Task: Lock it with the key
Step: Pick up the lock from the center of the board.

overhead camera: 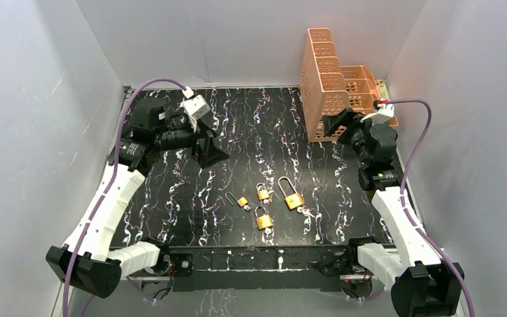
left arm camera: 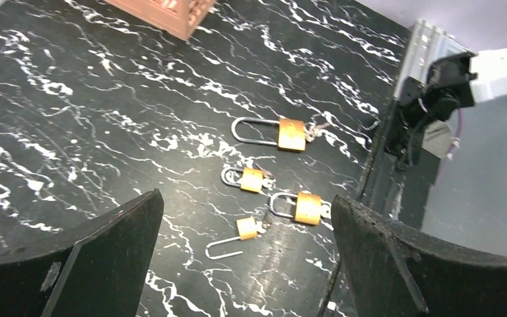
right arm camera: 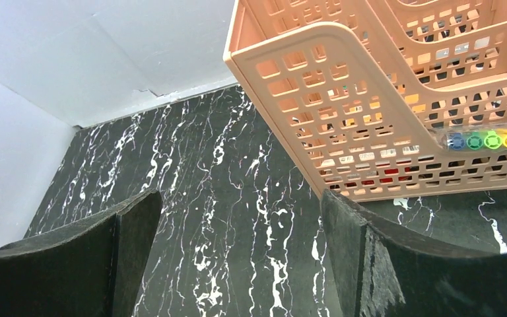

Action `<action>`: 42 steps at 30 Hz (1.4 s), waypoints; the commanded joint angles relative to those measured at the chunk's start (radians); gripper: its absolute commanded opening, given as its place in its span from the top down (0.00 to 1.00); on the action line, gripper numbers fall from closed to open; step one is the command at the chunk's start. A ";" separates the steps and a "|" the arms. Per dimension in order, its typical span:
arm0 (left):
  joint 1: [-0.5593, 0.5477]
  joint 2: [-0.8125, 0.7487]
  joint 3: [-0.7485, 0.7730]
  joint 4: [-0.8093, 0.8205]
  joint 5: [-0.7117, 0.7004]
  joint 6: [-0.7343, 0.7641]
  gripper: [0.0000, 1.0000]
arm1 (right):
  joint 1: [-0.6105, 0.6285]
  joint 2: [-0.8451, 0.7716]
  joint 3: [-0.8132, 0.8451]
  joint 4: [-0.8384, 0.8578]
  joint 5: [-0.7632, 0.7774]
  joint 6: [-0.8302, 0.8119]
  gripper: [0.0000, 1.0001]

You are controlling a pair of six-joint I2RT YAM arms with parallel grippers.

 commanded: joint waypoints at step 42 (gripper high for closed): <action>0.288 0.099 -0.276 0.212 -0.389 -0.570 0.02 | 0.967 0.610 0.175 -0.614 0.332 0.280 0.13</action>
